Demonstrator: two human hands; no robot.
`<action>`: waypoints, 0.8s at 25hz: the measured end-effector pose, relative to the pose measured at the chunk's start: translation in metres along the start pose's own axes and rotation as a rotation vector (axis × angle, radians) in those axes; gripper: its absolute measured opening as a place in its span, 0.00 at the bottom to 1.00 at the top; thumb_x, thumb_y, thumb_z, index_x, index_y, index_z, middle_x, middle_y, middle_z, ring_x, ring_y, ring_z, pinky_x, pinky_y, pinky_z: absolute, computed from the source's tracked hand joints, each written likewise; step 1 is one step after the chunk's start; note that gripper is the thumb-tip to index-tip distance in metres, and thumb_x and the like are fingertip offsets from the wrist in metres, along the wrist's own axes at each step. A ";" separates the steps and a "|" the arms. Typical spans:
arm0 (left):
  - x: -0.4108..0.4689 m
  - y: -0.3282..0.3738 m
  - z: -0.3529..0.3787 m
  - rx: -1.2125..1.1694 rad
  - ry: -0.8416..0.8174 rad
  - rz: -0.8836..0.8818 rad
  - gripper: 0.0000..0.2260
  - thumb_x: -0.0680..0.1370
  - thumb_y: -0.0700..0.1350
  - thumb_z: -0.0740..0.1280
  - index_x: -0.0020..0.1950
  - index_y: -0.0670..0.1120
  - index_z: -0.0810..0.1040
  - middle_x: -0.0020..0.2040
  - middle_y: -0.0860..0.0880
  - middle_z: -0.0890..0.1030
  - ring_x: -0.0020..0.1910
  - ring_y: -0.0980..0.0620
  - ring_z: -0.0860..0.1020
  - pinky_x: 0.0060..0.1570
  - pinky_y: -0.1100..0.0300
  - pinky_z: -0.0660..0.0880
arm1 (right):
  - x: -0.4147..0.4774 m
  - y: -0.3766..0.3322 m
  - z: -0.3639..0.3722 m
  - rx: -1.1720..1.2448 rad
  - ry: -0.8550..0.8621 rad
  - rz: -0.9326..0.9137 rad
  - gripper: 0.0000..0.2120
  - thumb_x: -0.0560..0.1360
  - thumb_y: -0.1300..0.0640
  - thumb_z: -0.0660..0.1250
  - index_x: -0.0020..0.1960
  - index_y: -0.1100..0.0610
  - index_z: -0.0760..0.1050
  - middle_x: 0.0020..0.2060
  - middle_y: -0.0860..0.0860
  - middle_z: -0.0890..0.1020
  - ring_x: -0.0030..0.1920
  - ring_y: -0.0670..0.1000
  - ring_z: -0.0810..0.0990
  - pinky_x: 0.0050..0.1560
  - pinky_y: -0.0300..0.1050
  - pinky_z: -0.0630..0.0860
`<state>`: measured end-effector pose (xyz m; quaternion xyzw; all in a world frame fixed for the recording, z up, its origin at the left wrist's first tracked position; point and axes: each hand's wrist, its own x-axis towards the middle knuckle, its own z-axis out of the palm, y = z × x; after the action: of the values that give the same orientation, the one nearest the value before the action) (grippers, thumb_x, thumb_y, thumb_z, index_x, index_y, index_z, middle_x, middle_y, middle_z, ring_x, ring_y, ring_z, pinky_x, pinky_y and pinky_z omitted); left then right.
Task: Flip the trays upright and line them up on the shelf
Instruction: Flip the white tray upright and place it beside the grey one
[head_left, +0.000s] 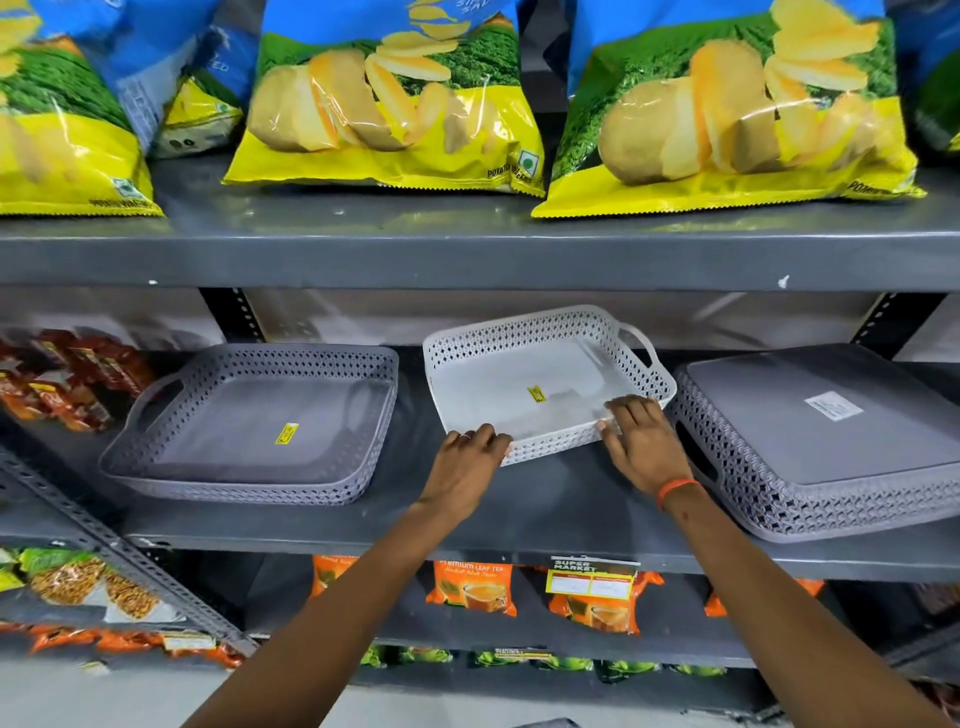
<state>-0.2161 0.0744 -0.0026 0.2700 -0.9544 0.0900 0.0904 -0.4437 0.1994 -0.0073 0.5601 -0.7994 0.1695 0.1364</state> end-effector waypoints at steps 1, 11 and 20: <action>-0.003 0.001 -0.001 -0.015 0.026 0.009 0.24 0.56 0.43 0.82 0.48 0.51 0.78 0.37 0.52 0.80 0.28 0.52 0.80 0.34 0.62 0.77 | -0.001 0.001 0.001 -0.010 0.003 -0.011 0.23 0.75 0.49 0.51 0.58 0.64 0.75 0.50 0.60 0.81 0.54 0.62 0.77 0.63 0.50 0.63; -0.051 -0.028 -0.006 0.018 0.217 0.048 0.13 0.75 0.50 0.55 0.42 0.50 0.78 0.36 0.52 0.81 0.32 0.52 0.80 0.38 0.60 0.75 | -0.057 -0.047 -0.003 0.017 0.168 -0.027 0.15 0.76 0.55 0.53 0.52 0.57 0.77 0.42 0.53 0.81 0.46 0.57 0.78 0.68 0.51 0.62; -0.063 -0.051 -0.007 -0.004 0.204 -0.002 0.12 0.74 0.49 0.55 0.42 0.49 0.78 0.36 0.51 0.81 0.34 0.50 0.80 0.44 0.59 0.62 | -0.067 -0.084 -0.004 0.048 0.183 0.037 0.14 0.75 0.57 0.54 0.51 0.57 0.78 0.41 0.53 0.82 0.45 0.57 0.79 0.70 0.53 0.59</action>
<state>-0.1348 0.0647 -0.0034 0.2601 -0.9402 0.1151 0.1876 -0.3415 0.2319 -0.0208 0.5306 -0.7894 0.2415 0.1921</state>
